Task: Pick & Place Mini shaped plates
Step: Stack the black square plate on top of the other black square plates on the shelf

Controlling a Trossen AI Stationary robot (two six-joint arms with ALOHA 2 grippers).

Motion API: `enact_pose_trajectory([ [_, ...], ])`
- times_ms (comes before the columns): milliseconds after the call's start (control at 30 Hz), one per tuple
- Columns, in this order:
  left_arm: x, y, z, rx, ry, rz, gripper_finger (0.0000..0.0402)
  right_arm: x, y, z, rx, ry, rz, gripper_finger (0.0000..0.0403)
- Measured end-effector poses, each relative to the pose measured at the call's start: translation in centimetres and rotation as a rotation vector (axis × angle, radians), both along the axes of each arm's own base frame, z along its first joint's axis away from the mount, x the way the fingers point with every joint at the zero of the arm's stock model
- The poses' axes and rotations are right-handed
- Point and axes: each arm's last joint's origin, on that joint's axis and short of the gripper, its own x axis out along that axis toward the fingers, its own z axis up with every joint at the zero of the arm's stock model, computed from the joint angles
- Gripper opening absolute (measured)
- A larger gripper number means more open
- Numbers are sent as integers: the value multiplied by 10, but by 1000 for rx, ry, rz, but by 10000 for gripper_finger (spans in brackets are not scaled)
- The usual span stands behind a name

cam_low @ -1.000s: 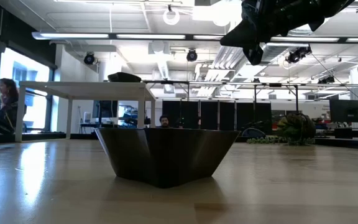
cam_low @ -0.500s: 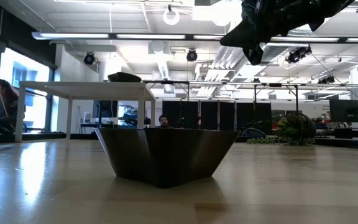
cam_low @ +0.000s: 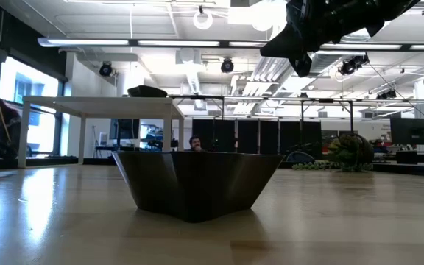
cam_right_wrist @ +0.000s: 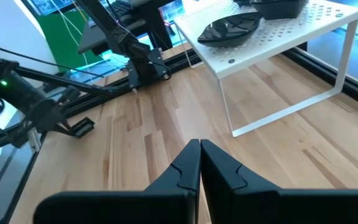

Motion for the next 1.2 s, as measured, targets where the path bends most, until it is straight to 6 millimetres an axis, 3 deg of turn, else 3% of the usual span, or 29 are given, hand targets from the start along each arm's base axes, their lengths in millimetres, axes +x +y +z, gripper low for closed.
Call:
enact_pose_trajectory([
  [233,4,1,47,-67,-153,-26,1,0,0,0,-4,0,1,7],
  [467,24,35,118,-48,-373,-58,0,0,0,0,-19,2,6,7],
  [700,61,107,180,146,-407,-16,0,0,0,0,-20,2,10,7],
  [900,69,172,228,299,-370,45,0,0,0,0,-18,1,17,7],
  [1033,75,214,243,413,-373,87,0,0,0,0,-18,1,18,7],
  [1200,77,263,246,498,-287,108,0,0,1,0,-7,-1,48,7],
])
